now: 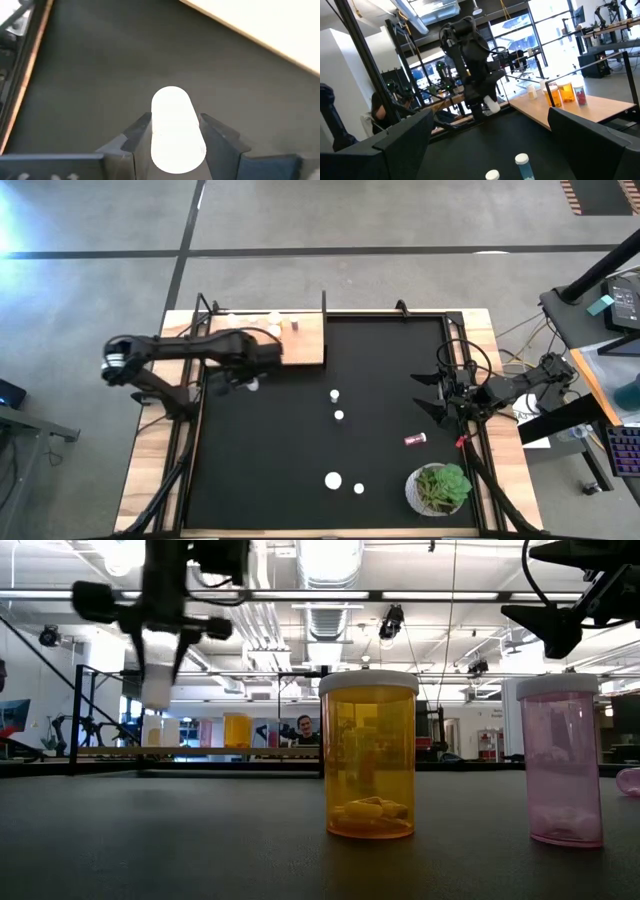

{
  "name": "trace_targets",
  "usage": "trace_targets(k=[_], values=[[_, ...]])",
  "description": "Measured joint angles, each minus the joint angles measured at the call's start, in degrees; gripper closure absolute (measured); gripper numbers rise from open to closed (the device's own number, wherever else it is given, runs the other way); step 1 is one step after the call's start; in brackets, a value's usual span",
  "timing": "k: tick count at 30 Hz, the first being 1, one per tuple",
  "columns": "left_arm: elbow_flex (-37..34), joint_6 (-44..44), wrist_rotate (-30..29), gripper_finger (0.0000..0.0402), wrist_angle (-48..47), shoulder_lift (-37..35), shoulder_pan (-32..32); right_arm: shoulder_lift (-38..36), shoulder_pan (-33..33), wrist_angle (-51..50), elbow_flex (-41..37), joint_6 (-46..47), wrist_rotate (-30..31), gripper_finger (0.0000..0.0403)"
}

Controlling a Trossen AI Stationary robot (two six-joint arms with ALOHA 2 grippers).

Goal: Pick and place medicine bottles onto shelf by color
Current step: Put the white pill bottle on the shelf aligned with the other white pill bottles

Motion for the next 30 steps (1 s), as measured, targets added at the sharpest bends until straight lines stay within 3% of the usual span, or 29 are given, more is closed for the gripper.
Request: trace_targets(k=[4, 11, 20, 30], values=[[-6.6, -2.0, 0.3, 0.0272, 2.0, -6.4, 3.9, 0.0, 0.0, 0.0, 0.0, 0.0, 0.0, 0.0019], [-13.0, -14.3, -0.1, 0.0272, 2.6, -12.5, 9.7, 0.0, 0.0, 0.0, 0.0, 0.0, 0.0, 0.0019], [-15.6, -27.4, -3.2, 0.0268, 6.2, -12.8, 15.3, 0.0, 0.0, 0.0, 0.0, 0.0, 0.0, 0.0019], [-16.2, -27.3, -1.6, 0.0267, 9.5, -12.3, 25.2, 0.0, 0.0, 0.0, 0.0, 0.0, 0.0, 0.0019]])
